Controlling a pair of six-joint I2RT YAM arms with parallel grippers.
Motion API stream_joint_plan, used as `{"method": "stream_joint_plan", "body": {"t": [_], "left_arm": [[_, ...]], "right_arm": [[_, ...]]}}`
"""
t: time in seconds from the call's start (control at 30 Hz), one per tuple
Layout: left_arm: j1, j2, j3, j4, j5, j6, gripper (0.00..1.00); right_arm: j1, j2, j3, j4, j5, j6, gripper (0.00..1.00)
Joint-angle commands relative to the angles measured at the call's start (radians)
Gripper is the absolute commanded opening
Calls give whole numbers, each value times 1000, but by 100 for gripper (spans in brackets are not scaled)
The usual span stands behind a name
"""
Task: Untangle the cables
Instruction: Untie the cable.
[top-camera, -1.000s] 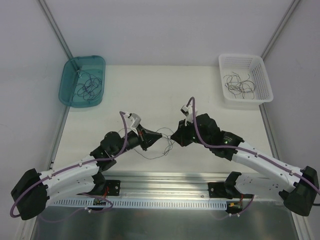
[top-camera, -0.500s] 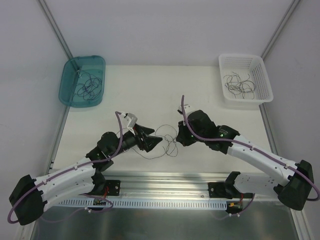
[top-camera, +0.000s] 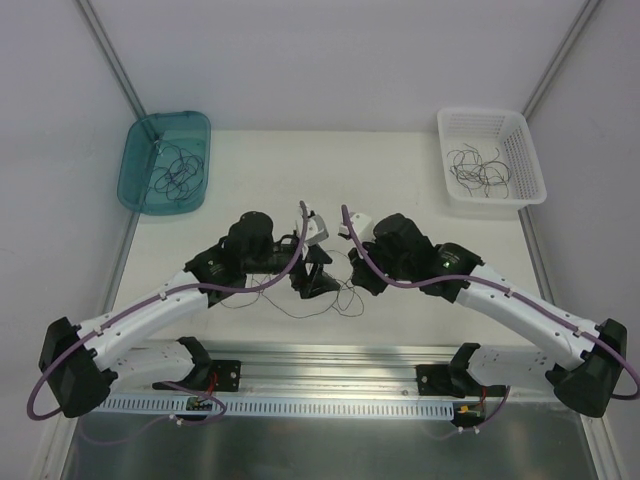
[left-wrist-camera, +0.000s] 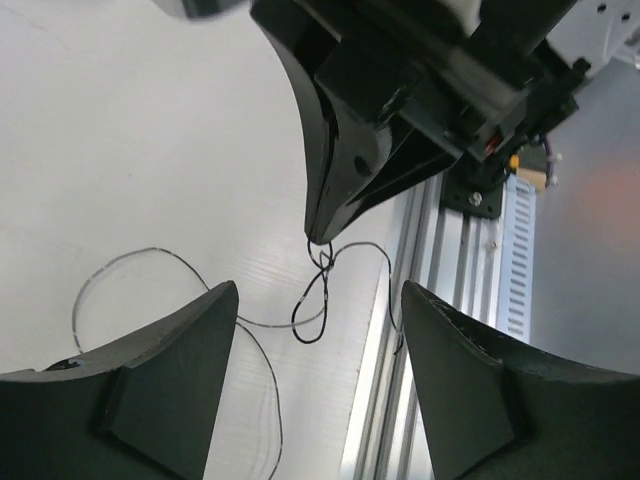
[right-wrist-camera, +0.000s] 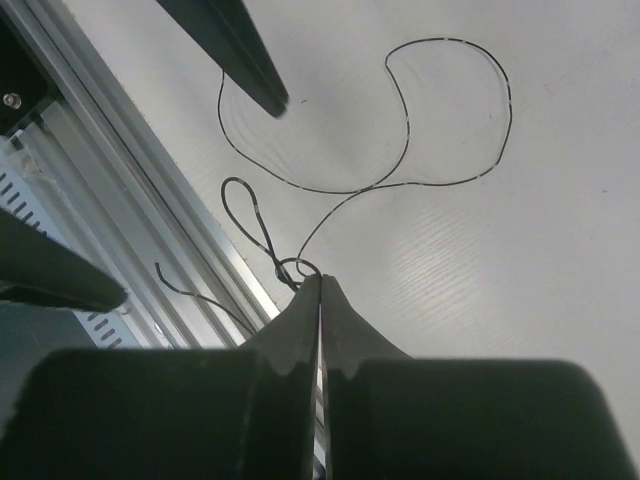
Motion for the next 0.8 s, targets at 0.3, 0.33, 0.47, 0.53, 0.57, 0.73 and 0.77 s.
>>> {"method": "stream_joint_plan", "body": {"t": [0.3,0.33,0.47,0.53,0.57,0.73,0.77], "left_arm": [[11,139,60,-72,130,42,57],[11,139,53,-57,133,33,56],[11,133,21,35,109,-12,54],[11,124,-5,86,80,-41,54],[11,119,-18,107,71,-52,53],[11,81,-111,244,41,-125,32],[11,75,-119,265,41,-130,29]], "right_arm": [[33,-19,66,-9,-56,-93,1],[35,-19,68,-8,-57,-93,1],[42,-13,68,-2,-53,-90,1],[44,-19,65,6,-56,-79,1],[42,-22,62,12,-57,-73,1],[42,-41,42,51,-71,-47,1],[42,-42,39,54,-73,-44,1]]}}
